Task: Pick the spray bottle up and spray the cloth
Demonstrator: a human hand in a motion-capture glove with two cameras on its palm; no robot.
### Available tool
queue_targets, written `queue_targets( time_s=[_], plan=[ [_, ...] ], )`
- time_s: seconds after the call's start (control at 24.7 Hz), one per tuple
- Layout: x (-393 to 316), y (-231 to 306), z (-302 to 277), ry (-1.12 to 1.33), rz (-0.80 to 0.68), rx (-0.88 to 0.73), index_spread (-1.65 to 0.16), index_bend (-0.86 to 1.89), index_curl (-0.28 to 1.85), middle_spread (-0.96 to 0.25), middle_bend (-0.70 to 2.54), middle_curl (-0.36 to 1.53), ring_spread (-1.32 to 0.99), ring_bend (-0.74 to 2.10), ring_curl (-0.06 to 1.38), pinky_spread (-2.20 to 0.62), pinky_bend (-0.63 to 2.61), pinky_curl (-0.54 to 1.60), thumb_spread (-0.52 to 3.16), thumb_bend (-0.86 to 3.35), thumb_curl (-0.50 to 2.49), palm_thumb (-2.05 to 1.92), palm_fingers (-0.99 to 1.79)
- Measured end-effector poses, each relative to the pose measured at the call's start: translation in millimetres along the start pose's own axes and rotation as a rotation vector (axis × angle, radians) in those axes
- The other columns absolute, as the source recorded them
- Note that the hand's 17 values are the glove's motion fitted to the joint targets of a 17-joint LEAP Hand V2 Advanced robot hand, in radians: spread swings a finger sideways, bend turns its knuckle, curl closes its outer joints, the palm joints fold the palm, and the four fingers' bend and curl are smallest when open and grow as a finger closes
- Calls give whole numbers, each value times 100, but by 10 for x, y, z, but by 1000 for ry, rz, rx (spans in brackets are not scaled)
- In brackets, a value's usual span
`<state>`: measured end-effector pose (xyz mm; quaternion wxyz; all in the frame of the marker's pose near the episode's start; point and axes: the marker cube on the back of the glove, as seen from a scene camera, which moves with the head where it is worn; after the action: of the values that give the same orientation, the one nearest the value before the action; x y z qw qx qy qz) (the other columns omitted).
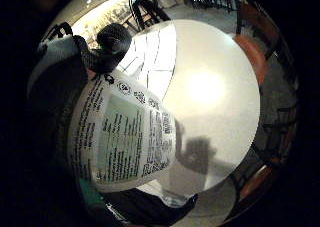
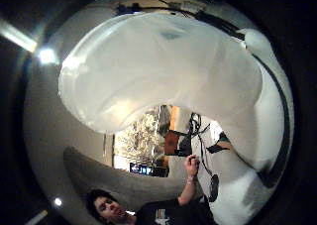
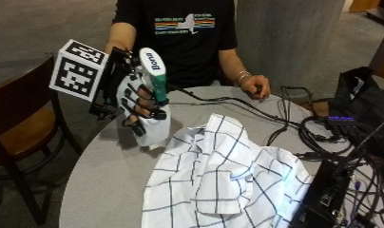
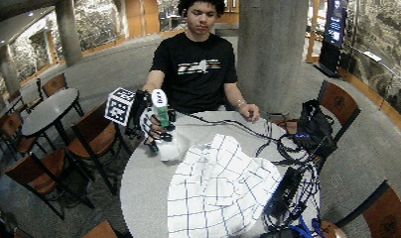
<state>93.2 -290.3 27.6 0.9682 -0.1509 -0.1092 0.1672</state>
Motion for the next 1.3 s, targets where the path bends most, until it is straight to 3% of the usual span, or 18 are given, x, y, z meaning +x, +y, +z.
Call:
queue_targets(
  time_s=[0.16,0.57,1.3],
  plan=[
    [-135,-100,174,61,56,-146,-22,30,59,-10,51,52,-16,41,41,31,14,19,18,-3,75,109,116],
    [-159,-228,358,70,223,-288,-21,31,60,-9,51,52,-16,41,41,30,14,20,16,-3,77,107,116],
    [-155,-211,464,221,298,-417,-20,31,62,-9,52,52,-17,42,41,30,14,20,14,-3,79,106,116]
  ],
)
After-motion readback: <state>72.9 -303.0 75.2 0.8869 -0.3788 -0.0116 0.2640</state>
